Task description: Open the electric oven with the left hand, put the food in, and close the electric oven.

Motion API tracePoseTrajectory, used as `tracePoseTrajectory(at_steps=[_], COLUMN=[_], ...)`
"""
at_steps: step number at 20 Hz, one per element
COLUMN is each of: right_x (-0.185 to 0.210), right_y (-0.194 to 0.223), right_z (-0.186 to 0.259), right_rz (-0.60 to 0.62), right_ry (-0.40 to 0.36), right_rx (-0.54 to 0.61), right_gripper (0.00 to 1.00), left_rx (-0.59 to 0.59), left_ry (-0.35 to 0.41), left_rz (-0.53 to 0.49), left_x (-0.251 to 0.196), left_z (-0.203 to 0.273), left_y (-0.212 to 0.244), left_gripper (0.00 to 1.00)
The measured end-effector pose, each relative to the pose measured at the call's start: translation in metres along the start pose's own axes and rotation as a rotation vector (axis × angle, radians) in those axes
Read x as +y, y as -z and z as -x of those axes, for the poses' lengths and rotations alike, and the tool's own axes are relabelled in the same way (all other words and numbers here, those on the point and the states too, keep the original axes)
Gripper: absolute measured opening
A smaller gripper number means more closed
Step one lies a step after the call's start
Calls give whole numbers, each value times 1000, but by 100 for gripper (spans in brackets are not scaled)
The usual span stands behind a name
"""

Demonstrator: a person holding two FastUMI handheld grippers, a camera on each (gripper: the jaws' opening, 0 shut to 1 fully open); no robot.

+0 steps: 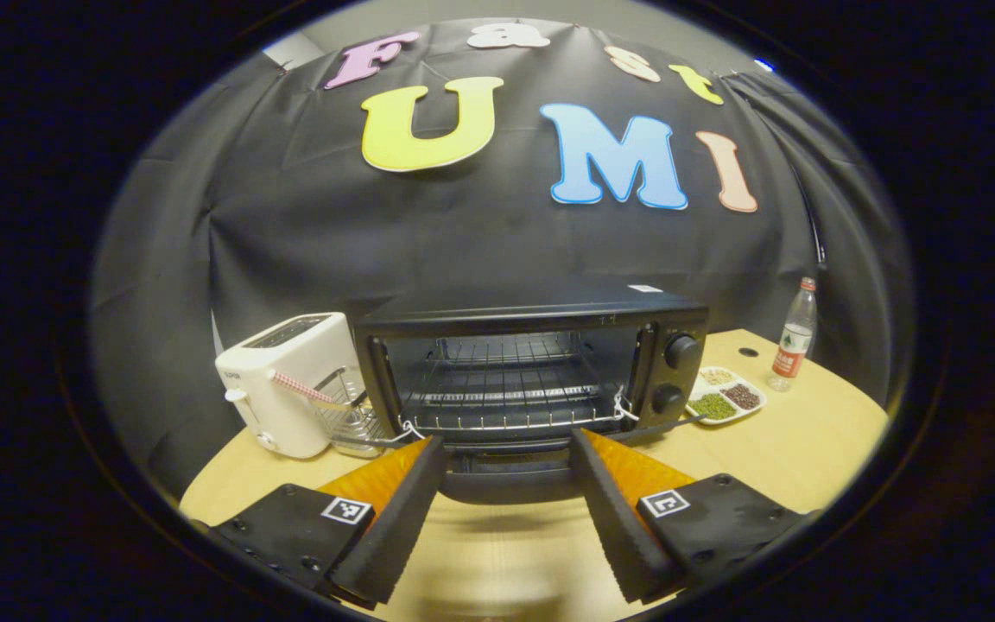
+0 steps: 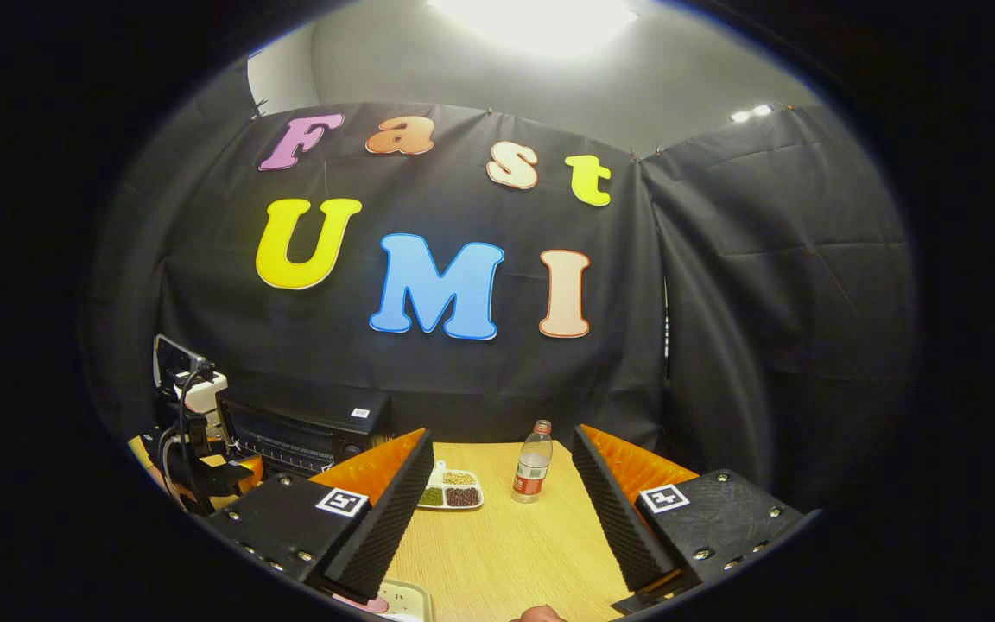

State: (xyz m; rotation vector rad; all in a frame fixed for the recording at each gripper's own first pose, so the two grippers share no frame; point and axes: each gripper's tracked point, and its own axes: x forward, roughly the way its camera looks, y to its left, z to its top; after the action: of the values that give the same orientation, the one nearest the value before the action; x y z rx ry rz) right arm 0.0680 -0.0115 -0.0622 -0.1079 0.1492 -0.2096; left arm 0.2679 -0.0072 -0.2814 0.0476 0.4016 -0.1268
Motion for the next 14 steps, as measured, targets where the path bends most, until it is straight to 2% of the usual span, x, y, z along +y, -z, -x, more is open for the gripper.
tracePoseTrajectory(at_steps=[3,5,10,11,14], right_x=[0,-2,-4,-5,-3], right_y=[0,0,2,3,4], right_z=[1,3,5,6,7], right_rz=[-1,0,-2,-4,-5], right_ry=[-9,-12,-23,-25,-36], right_rx=[2,3,14,15,17], right_gripper=[99,99,99,99,99], left_rx=[11,17,53,63,94], left_ry=[-1,-4,1,2,6], left_rz=[3,0,3,4,7], left_x=[-1,0,-5,-5,-7], left_z=[1,3,10,11,14], left_y=[4,7,28,33,49], left_gripper=[100,97,98,100,97])
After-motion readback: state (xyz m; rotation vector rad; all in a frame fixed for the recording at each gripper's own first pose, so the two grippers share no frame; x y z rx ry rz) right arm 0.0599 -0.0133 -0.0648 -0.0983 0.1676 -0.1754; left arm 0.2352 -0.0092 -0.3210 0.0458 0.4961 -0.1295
